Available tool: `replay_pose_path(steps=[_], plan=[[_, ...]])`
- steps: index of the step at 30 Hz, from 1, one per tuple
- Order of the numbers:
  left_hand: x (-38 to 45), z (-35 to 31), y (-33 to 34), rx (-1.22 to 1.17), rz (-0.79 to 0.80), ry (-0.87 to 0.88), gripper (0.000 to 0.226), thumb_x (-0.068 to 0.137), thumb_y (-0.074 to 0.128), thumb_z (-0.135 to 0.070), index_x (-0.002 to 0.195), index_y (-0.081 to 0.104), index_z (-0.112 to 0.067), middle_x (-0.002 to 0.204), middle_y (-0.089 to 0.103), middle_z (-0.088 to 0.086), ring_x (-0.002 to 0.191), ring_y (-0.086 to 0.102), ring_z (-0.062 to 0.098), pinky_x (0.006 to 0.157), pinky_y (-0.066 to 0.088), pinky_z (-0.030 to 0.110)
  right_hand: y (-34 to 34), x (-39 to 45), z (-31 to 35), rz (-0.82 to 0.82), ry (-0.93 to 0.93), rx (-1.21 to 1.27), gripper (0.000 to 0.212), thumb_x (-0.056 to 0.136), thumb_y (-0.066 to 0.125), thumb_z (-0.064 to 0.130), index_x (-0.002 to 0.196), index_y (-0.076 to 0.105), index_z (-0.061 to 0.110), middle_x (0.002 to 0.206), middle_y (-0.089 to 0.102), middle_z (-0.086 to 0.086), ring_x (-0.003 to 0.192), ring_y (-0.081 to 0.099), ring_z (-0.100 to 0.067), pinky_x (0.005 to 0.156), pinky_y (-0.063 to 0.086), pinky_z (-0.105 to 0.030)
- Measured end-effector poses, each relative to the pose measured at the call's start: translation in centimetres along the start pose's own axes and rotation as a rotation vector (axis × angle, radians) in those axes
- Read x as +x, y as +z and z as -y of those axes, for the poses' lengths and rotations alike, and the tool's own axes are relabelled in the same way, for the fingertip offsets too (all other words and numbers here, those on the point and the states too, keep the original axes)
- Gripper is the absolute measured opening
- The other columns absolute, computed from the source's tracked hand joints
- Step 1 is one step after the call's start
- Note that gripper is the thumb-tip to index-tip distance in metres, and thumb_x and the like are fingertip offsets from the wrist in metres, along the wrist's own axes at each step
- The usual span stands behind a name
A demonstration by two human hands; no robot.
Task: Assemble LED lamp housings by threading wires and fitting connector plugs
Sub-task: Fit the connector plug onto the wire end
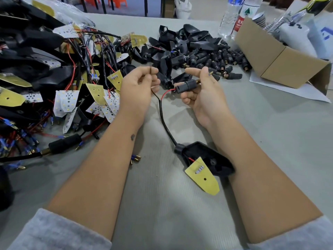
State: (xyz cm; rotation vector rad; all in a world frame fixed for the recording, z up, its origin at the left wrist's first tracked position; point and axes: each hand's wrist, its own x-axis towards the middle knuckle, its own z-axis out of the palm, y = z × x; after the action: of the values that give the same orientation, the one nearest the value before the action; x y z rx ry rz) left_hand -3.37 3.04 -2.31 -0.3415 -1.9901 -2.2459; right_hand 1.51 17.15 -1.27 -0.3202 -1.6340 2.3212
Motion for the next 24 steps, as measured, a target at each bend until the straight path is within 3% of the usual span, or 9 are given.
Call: replay_pose_path(steps=[4,9,13,16,20,23,24], plan=[[0.6,-0.2,-0.2,-0.104,-0.025,-0.092,0.050,0.092,0.026,0.013,0.092,0.064,-0.019,0.066,0.056,-0.006,0.050,0.050,0.003,0.056,0.043,0.022,-0.3,0.2,0.3,0.006,0.045,0.159,0.048,0.106,0.021,0.046,0.107,0.060,0.018,0.088,0.068,-0.015,0.056,0.063,-0.018,0.054,0.054,-0.025],[0.4,-0.3,0.4,0.087,0.011,0.022,0.033,0.106,0.030,-0.022,0.103,0.060,-0.036,0.057,0.050,-0.006,0.046,0.038,0.003,0.048,0.033,0.016,-0.4,0.5,0.2,0.007,0.045,0.190,0.051,0.105,0.018,0.049,0.106,0.061,0.021,0.085,0.072,-0.015,0.058,0.065,-0.021,0.053,0.055,-0.027],[-0.1,-0.4,0.6,0.164,0.099,0.195,0.030,0.105,0.036,-0.034,0.093,0.062,-0.028,0.053,0.038,-0.009,0.050,0.032,0.005,0.050,0.029,0.016,-0.4,0.5,0.3,0.008,0.056,0.208,0.045,0.106,0.024,0.044,0.106,0.061,0.018,0.088,0.071,-0.017,0.057,0.065,-0.020,0.055,0.056,-0.027],[-0.3,-0.5,0.4,0.246,0.091,0.268,0.033,0.105,0.042,-0.027,0.079,0.061,-0.022,0.058,0.039,0.016,0.055,0.033,0.011,0.054,0.029,0.019,-0.4,0.4,0.5,0.016,0.051,0.198,0.026,0.105,0.041,0.026,0.105,0.063,0.012,0.087,0.069,-0.013,0.057,0.064,-0.015,0.060,0.057,-0.024],[-0.2,-0.3,0.2,0.318,0.064,0.131,0.037,0.104,0.044,-0.030,0.073,0.059,-0.017,0.058,0.036,0.001,0.052,0.036,0.010,0.052,0.040,0.029,-0.1,0.1,0.5,-0.008,0.050,0.173,0.027,0.105,0.040,0.023,0.114,0.061,0.008,0.088,0.068,-0.011,0.061,0.063,-0.014,0.062,0.057,-0.022],[-0.2,-0.4,0.5,0.314,0.011,0.073,0.039,0.106,0.039,-0.030,0.070,0.048,-0.018,0.061,0.041,-0.005,0.050,0.045,-0.001,0.047,0.041,0.011,-0.2,0.1,0.5,-0.001,0.047,0.143,0.036,0.107,0.033,0.030,0.120,0.060,0.011,0.090,0.068,-0.008,0.061,0.060,-0.012,0.062,0.054,-0.021],[-0.3,-0.4,0.6,0.342,0.007,0.075,0.038,0.106,0.037,-0.031,0.072,0.046,-0.017,0.064,0.041,-0.005,0.054,0.046,-0.001,0.049,0.043,0.011,-0.2,0.1,0.5,0.008,0.042,0.130,0.037,0.107,0.030,0.032,0.121,0.059,0.013,0.089,0.068,-0.008,0.060,0.059,-0.011,0.061,0.053,-0.021]])
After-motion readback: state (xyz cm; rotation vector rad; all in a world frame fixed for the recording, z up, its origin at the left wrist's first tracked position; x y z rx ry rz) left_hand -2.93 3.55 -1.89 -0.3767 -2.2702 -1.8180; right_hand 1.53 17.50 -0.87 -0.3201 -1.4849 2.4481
